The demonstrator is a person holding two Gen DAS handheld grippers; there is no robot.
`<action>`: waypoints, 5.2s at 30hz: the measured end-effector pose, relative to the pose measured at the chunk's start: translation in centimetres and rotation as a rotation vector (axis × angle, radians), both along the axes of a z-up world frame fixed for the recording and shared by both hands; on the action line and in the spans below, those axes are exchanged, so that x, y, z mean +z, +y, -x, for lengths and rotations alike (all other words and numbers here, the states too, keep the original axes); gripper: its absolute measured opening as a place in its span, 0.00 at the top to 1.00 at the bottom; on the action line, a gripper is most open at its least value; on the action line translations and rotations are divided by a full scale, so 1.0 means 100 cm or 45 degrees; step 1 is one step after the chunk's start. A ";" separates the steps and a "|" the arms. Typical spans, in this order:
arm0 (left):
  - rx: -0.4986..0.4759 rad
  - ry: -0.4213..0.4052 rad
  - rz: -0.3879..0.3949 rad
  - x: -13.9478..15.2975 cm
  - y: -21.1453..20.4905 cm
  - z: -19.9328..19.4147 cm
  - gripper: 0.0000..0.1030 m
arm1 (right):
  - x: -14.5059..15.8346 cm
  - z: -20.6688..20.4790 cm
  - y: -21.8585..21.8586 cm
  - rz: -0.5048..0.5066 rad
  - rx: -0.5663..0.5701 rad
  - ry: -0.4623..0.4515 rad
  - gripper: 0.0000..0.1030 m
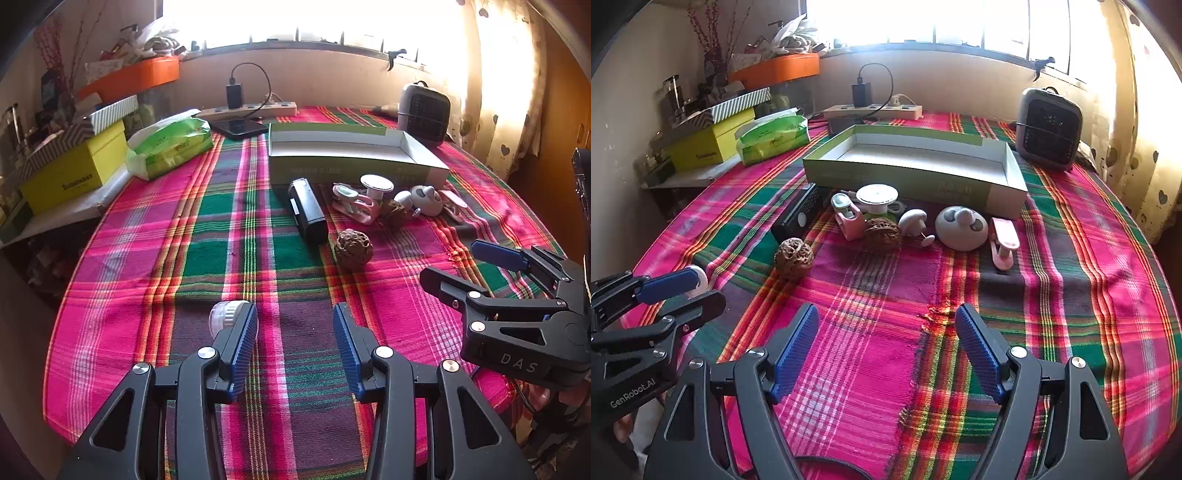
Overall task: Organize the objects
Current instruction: 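Close the left gripper on the white jar while the right approaches the woven ball, then lift the white jar with the left gripper while the right gripper grasps and lifts the woven ball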
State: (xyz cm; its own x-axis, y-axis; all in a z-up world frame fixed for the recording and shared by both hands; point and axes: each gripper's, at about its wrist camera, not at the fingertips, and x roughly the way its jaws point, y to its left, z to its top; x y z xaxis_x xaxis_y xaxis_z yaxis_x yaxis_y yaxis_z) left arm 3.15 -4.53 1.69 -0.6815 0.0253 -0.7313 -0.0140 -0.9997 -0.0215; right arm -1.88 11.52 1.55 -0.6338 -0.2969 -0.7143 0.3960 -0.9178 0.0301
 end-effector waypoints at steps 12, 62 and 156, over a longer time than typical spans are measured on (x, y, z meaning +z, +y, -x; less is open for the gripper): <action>-0.026 0.002 -0.001 0.001 0.006 -0.006 0.61 | 0.001 -0.002 -0.009 -0.012 0.036 -0.001 0.25; 0.134 -0.043 -0.057 -0.016 -0.043 0.011 0.73 | -0.009 0.033 -0.060 0.015 0.200 -0.073 0.55; -0.118 0.052 -0.045 0.032 0.010 0.145 0.83 | 0.045 0.105 0.006 0.128 -0.048 0.005 0.70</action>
